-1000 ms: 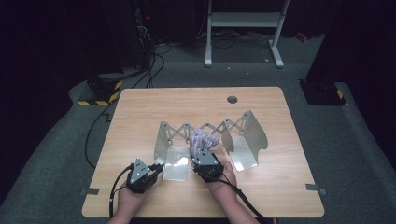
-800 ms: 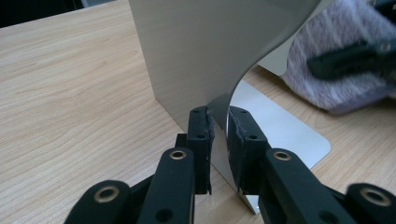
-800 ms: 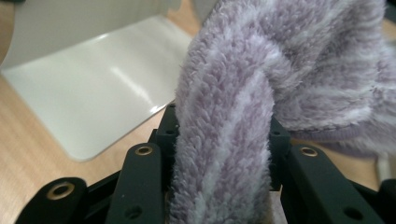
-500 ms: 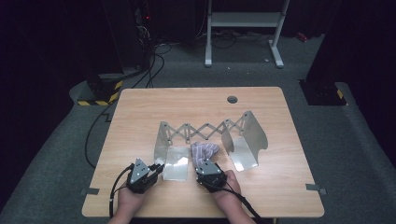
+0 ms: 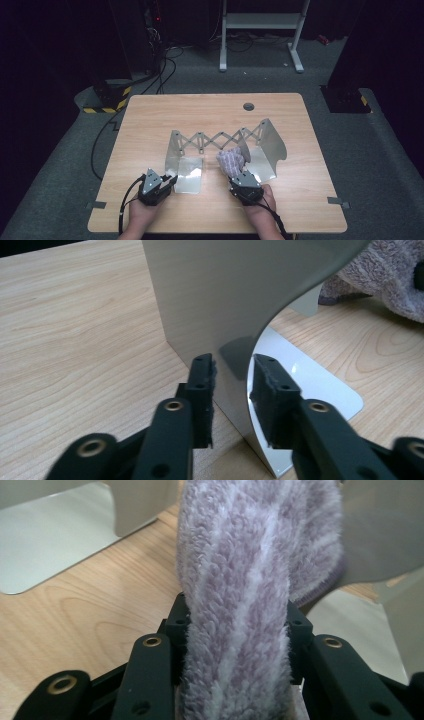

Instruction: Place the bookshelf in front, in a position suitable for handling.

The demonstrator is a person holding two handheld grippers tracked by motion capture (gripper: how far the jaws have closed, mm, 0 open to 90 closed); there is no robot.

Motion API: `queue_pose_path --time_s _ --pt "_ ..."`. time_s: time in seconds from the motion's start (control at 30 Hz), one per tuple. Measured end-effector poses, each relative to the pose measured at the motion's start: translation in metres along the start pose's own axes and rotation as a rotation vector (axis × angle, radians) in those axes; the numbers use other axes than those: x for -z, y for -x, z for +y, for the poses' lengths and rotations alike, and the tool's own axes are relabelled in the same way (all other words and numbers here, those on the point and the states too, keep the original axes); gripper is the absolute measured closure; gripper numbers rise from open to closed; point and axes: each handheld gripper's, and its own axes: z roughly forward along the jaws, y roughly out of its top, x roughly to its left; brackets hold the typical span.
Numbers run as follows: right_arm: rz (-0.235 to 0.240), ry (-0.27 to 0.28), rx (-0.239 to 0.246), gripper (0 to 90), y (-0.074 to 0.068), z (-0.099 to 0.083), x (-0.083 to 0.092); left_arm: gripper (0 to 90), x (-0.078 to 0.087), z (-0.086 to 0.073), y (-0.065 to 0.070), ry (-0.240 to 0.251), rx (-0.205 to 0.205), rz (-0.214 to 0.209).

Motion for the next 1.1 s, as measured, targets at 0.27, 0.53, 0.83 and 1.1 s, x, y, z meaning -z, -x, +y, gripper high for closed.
queue_pose_path --time_s 0.27,0.53,0.83,1.1 --pt "-0.044 -0.033 -0.047 60.8 0.015 -0.006 -0.009 77.6 -0.003 0.002 0.002 -0.002 0.012 -0.007" --pt "-0.114 -0.047 -0.108 61.0 0.046 -0.017 -0.005 76.3 -0.019 0.015 0.024 -0.018 -0.021 -0.052" --pt "-0.194 -0.062 -0.18 61.0 0.081 -0.031 0.003 75.8 -0.048 0.032 0.055 -0.008 -0.049 -0.106" --pt "-0.177 -0.016 -0.177 61.0 0.076 -0.024 0.011 66.1 -0.041 0.034 0.05 -0.004 -0.043 -0.145"
